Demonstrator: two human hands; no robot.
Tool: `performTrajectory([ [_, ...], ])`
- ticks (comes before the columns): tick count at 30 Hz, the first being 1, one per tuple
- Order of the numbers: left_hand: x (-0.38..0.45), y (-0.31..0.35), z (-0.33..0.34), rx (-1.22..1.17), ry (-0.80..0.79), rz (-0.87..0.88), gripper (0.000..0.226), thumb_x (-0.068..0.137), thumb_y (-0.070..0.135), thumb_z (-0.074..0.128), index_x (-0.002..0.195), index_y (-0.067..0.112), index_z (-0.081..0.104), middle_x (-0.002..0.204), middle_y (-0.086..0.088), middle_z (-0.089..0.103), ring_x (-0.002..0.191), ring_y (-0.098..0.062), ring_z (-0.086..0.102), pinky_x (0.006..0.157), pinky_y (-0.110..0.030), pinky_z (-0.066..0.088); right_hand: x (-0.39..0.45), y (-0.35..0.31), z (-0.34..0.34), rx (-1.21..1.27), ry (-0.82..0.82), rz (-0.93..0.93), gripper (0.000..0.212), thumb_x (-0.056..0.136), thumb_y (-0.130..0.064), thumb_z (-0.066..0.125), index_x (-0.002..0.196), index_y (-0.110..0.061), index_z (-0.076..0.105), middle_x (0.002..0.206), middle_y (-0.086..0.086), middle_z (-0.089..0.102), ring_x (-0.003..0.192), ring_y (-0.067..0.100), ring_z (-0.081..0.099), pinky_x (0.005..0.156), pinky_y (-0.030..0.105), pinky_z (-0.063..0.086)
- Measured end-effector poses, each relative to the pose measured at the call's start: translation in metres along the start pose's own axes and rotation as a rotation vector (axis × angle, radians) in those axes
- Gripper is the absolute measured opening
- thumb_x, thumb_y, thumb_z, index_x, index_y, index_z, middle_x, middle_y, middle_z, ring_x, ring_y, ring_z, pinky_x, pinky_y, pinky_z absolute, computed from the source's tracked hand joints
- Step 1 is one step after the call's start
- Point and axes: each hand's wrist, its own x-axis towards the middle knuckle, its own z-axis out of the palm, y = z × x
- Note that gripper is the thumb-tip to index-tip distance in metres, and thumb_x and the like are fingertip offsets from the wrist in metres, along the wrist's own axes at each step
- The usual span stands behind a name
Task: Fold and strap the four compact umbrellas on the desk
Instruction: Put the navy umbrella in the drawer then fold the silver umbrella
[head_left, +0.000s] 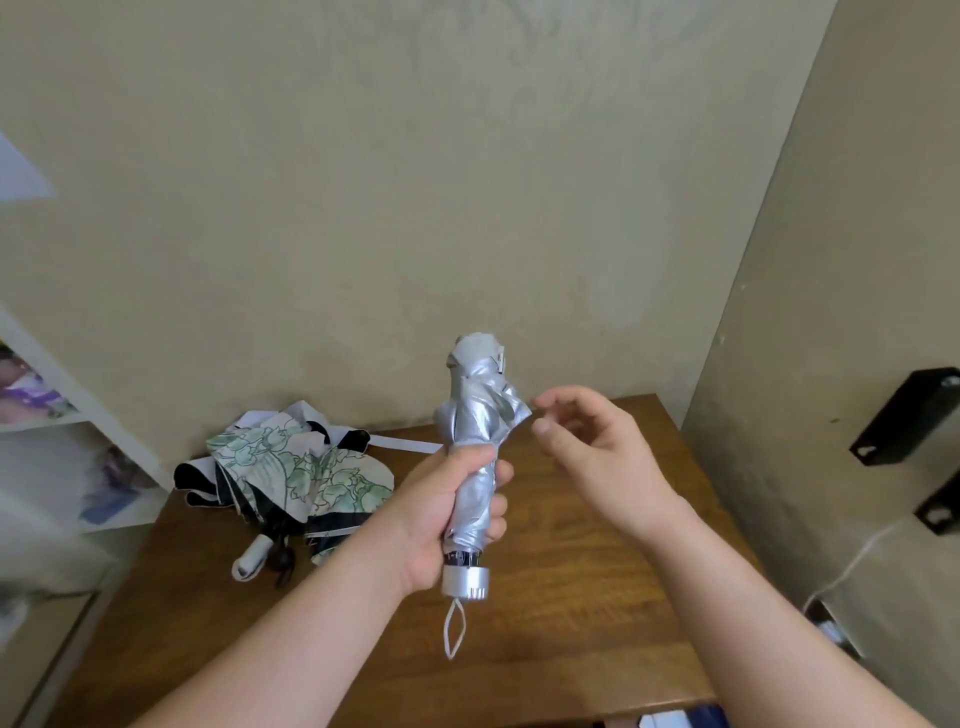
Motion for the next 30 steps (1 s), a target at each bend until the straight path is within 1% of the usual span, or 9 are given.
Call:
performTrajectory([
  [3,0.001,-0.001,0.001,-0.04,-0.124,0.003,0.052,0.069,0.01,0.085,0.113,0.013,0.057,0.085,-0.005,0.057,0.062,-0.015,0.053,0.054,-0.026,0.047,0.004,-0.009,-0.005,-0.031,-0.132,-0.13,0.031,0.089,-0.006,0.079,0.118,-0.015,0.07,0.105,0.013,0.064,0.078,0.005,0.061,0.077,0.02,0.05],
  [6,0.004,0.0,0.004,-0.011,-0.145,0.016,0.057,0.068,0.002,0.081,0.121,0.011,0.06,0.083,-0.005,0.058,0.072,-0.019,0.06,0.061,-0.028,0.053,0.013,-0.007,-0.007,-0.154,-0.165,-0.199,0.04,0.084,-0.019,0.086,0.121,-0.025,0.071,0.114,0.009,0.062,0.093,0.016,0.063,0.087,0.02,0.05],
  [9,0.007,0.003,0.008,0.003,-0.108,0.038,0.053,0.073,-0.002,0.075,0.123,0.009,0.062,0.085,-0.007,0.06,0.077,-0.022,0.062,0.063,-0.03,0.055,0.026,-0.007,-0.005,-0.182,-0.111,-0.154,0.032,0.08,-0.031,0.089,0.106,-0.034,0.07,0.11,0.002,0.065,0.09,0.016,0.063,0.085,0.025,0.053],
  [13,0.008,0.008,0.009,0.022,-0.047,0.047,0.048,0.078,-0.002,0.08,0.123,0.007,0.065,0.093,-0.013,0.067,0.089,-0.03,0.071,0.08,-0.042,0.062,0.043,-0.01,-0.005,-0.298,-0.04,-0.061,0.019,0.085,-0.03,0.085,0.08,-0.026,0.067,0.099,0.001,0.067,0.08,0.013,0.064,0.076,0.023,0.049],
  [18,0.015,0.013,0.006,0.092,0.019,0.03,0.041,0.092,0.005,0.071,0.133,0.01,0.065,0.115,-0.019,0.073,0.112,-0.046,0.07,0.101,-0.062,0.053,0.06,-0.012,-0.002,-0.433,-0.057,-0.075,0.019,0.09,-0.029,0.081,0.079,-0.025,0.067,0.092,-0.005,0.064,0.077,0.003,0.058,0.07,0.014,0.043],
  [21,0.02,0.012,0.006,0.003,0.065,-0.06,0.032,0.098,0.006,0.063,0.13,0.005,0.064,0.107,-0.019,0.074,0.097,-0.037,0.075,0.091,-0.063,0.057,0.066,-0.008,0.001,-0.483,-0.108,-0.057,0.018,0.091,-0.031,0.079,0.081,-0.022,0.068,0.091,-0.009,0.064,0.076,0.003,0.058,0.069,0.017,0.043],
  [24,0.026,0.007,0.006,-0.073,0.088,-0.159,0.034,0.089,0.012,0.058,0.12,-0.002,0.063,0.091,-0.013,0.07,0.072,-0.026,0.068,0.067,-0.041,0.059,0.065,-0.002,0.002,-0.456,-0.112,-0.013,0.02,0.089,-0.034,0.082,0.08,-0.024,0.067,0.089,-0.01,0.065,0.07,0.003,0.061,0.067,0.02,0.045],
  [26,0.028,0.004,0.007,-0.087,0.101,-0.162,0.034,0.084,0.016,0.058,0.112,-0.001,0.063,0.085,-0.012,0.065,0.065,-0.023,0.061,0.056,-0.032,0.052,0.062,0.003,0.002,-0.431,-0.064,-0.057,0.022,0.086,-0.032,0.084,0.085,-0.029,0.062,0.098,-0.009,0.062,0.077,0.006,0.063,0.071,0.02,0.047],
  [30,0.032,0.001,0.009,-0.028,0.161,-0.069,0.028,0.089,0.019,0.065,0.112,0.004,0.062,0.084,-0.011,0.063,0.063,-0.022,0.06,0.054,-0.032,0.049,0.052,0.006,0.0,-0.367,-0.075,-0.262,0.019,0.085,-0.027,0.083,0.088,-0.032,0.065,0.108,-0.008,0.055,0.102,0.012,0.06,0.084,0.023,0.048],
])
